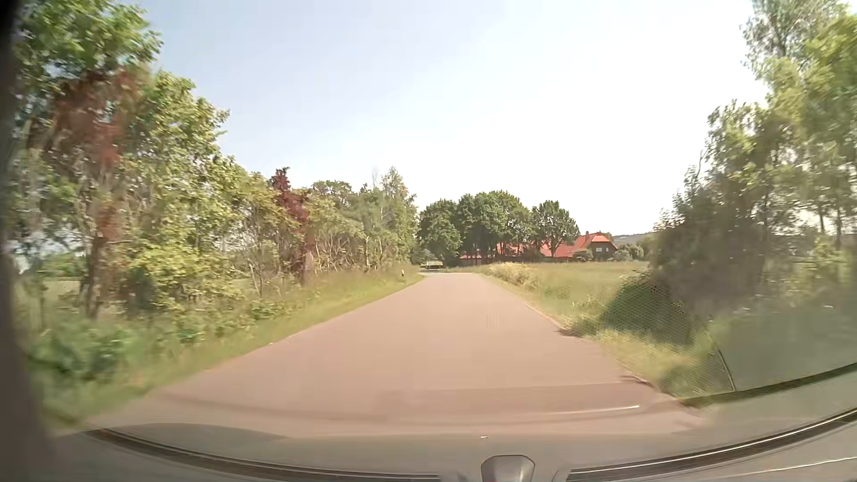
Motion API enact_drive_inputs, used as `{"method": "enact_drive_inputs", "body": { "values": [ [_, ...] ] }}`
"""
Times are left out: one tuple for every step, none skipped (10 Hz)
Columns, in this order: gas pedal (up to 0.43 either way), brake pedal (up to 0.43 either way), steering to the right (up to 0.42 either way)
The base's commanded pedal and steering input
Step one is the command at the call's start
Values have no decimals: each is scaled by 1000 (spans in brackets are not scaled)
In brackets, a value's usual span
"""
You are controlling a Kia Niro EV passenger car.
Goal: Follow the waypoints while adhering to traffic rules and regulations
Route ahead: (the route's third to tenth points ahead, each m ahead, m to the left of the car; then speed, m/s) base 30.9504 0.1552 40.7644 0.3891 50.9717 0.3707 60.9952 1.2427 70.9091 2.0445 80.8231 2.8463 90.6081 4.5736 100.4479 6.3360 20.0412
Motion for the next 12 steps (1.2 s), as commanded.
{"method": "enact_drive_inputs", "body": {
  "values": [
    [228, 6, 4],
    [228, 6, 4],
    [240, 6, 4],
    [240, 6, 4],
    [240, 6, 4],
    [240, 6, 4],
    [240, 6, 4],
    [240, 6, 4],
    [240, 6, 4],
    [240, 6, 3],
    [240, 6, 3],
    [240, 6, 1]
  ]
}}
